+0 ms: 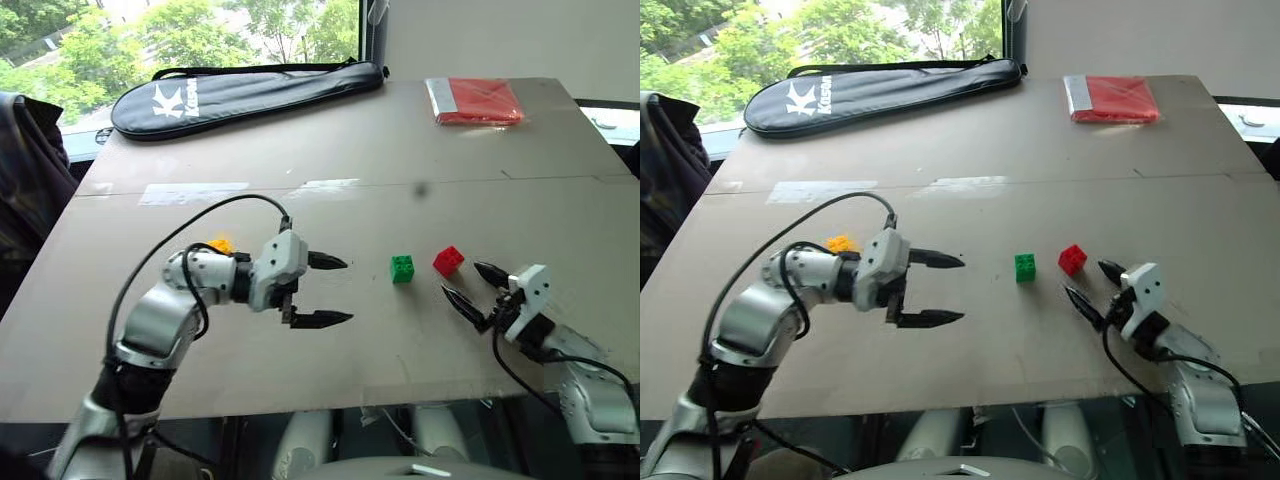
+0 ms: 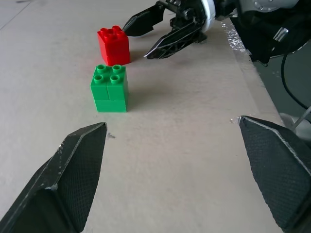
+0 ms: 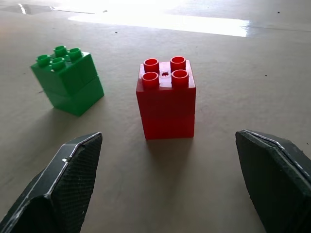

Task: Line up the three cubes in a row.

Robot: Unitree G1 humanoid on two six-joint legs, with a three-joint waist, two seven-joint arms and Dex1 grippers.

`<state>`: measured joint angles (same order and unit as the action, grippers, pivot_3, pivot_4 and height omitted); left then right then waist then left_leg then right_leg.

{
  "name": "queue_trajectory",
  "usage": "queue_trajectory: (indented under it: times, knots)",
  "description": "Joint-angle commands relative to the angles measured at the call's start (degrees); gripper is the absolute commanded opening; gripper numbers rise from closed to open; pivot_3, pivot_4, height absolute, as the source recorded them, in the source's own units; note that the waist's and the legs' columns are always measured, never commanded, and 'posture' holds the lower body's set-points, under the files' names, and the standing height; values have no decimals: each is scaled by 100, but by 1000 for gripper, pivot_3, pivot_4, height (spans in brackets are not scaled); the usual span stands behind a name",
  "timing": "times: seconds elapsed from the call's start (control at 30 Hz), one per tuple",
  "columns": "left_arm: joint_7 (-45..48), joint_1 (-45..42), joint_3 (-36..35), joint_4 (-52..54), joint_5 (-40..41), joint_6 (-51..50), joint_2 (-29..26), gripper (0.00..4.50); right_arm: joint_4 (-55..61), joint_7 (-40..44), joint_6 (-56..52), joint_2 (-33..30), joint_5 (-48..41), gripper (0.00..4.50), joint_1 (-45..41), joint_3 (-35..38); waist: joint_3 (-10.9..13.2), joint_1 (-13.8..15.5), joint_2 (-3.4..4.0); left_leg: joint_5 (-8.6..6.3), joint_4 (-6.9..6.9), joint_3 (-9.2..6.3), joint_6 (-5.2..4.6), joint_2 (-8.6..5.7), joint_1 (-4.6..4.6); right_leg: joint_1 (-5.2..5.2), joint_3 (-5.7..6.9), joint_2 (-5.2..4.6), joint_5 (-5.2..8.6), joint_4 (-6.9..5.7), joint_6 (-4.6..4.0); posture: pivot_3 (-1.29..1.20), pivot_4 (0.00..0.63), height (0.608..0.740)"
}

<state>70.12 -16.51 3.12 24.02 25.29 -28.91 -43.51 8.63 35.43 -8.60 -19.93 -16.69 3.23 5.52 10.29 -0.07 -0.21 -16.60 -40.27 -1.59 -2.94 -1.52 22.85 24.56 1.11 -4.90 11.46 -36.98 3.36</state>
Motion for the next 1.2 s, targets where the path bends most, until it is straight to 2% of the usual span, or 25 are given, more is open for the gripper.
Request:
queue_trajectory:
  times: [0.03,0.27,0.37,0.53,0.87,1.2]
  knots:
    - [-373,44,-423,858,540,-587,-211,4432,-54,-500,111,137,309,4500,-201,-32,-1,60,1,0,0,-2,0,-2,-1,-2,3,1,0,0,-1,0,150,694]
    - [-807,-11,-479,1161,759,-867,-329,4432,-239,-905,101,393,497,4500,-520,-154,-1,68,0,14,0,1,23,-13,-4,-4,-5,7,1,-1,1,0,150,694]
    - [-872,-39,-473,1191,827,-892,-366,4500,58,-1194,-111,585,484,3651,-386,-161,-2,63,0,16,0,0,26,-10,-5,-2,-7,14,0,-4,1,0,150,694]
    - [-903,-97,-448,1162,926,-897,-395,4500,497,-1523,-379,795,564,1308,-124,-332,-2,56,0,15,0,2,25,-10,-5,-2,-13,16,2,-4,0,0,150,694]
    - [-687,-385,-224,939,921,-750,-443,4500,930,-2521,-859,1332,983,1355,194,-556,-4,59,-4,16,0,3,26,-10,-8,-2,-18,21,2,-5,-1,0,150,694]
    - [-511,-407,-277,905,985,-774,-591,4500,1202,-2850,-1009,1636,1082,1355,446,-775,-10,38,-13,16,1,1,26,-8,-8,-1,-18,24,3,-5,-1,0,150,694]
